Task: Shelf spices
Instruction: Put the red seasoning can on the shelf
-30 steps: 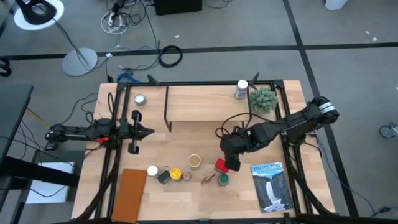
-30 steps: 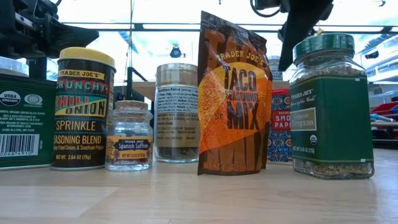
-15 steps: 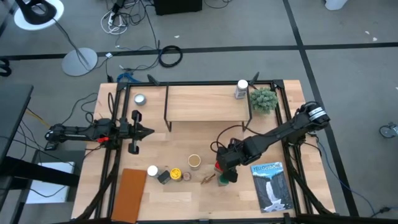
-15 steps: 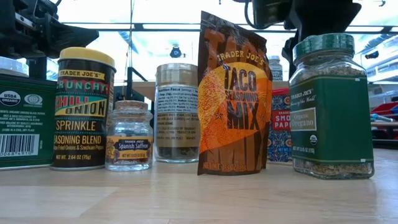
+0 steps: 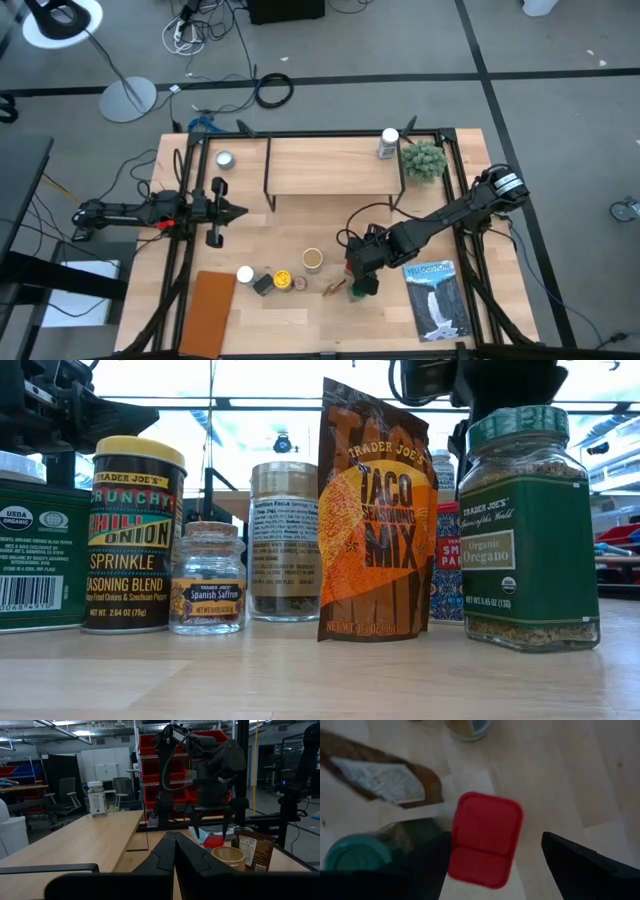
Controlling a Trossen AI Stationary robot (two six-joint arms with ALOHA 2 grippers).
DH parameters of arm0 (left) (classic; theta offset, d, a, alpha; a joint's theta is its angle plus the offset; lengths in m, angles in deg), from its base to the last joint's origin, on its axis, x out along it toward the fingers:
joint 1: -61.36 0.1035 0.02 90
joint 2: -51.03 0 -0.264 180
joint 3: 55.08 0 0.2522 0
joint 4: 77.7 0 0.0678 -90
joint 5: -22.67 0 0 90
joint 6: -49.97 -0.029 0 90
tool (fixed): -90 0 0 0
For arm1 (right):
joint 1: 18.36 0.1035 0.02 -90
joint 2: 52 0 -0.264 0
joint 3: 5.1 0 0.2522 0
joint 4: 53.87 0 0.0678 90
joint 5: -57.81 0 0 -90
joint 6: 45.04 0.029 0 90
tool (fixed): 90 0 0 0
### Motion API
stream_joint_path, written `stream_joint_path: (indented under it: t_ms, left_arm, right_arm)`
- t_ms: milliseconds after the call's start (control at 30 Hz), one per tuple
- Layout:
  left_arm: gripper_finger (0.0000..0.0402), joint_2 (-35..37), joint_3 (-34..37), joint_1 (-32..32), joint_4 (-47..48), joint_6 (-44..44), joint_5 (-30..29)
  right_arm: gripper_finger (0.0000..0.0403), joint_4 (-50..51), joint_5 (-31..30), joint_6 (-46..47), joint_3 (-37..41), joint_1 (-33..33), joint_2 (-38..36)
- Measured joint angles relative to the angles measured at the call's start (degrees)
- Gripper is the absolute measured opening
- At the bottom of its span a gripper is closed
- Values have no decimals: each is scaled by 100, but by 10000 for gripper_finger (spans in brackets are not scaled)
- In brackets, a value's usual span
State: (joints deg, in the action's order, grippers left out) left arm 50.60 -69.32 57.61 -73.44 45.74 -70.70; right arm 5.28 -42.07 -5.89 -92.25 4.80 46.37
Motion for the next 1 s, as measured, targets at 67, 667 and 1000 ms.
stream_joint_path:
  t_ms: [67, 667, 1000]
  left_arm:
    - [12, 0, -1, 0, 5, -1, 0]
    - [12, 1, -1, 0, 0, -1, 0]
    - [12, 1, 0, 0, -1, -1, 0]
  right_arm:
    - [308, 12, -10, -19, 0, -20, -2]
    - [308, -464, 52, -75, 330, -45, -18]
    - [308, -333, 102, -143, 325, -143, -17]
